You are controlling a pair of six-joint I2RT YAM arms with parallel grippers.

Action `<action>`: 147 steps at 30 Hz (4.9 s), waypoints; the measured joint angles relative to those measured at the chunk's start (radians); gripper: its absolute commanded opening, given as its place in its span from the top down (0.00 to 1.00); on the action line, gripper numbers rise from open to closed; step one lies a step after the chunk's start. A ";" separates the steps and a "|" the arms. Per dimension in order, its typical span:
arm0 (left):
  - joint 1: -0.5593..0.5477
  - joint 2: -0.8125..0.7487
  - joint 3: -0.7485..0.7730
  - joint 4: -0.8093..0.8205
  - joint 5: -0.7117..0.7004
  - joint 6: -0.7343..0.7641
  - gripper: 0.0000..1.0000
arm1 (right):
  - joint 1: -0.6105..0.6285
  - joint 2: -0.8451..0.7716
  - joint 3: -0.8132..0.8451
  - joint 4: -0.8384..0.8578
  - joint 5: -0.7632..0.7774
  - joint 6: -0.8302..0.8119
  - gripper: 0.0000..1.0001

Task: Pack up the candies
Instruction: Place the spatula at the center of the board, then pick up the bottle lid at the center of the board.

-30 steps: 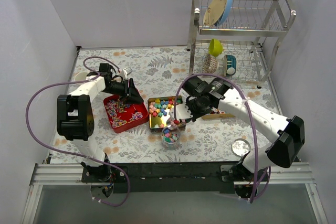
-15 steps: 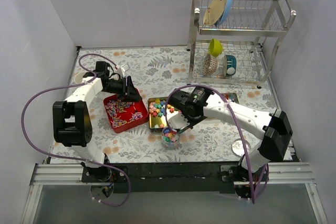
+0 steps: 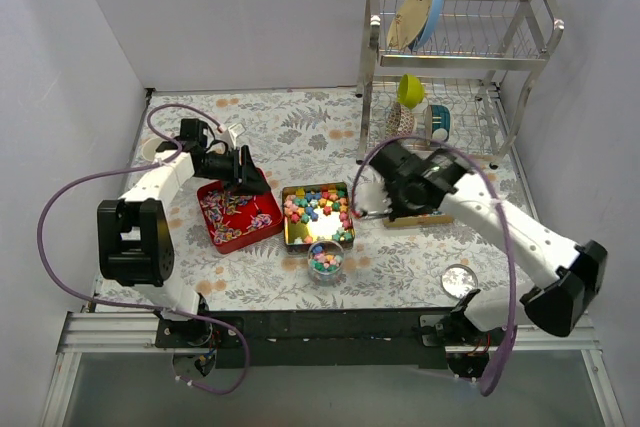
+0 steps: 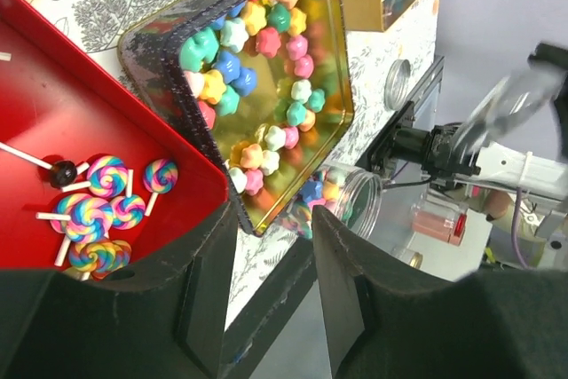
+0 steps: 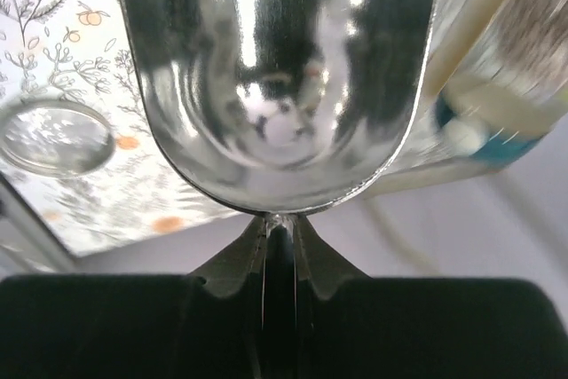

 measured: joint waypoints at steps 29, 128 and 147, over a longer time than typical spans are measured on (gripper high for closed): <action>-0.198 -0.220 -0.070 0.148 -0.118 0.106 0.35 | -1.301 0.044 -0.506 0.523 -0.518 0.191 0.99; -0.180 -0.136 -0.138 0.611 0.138 -0.530 0.02 | -0.616 -0.103 -0.109 0.547 -0.952 0.184 0.99; -0.082 0.166 -0.201 1.341 0.521 -1.220 0.02 | -0.135 -0.167 -0.391 1.277 -0.552 0.418 0.99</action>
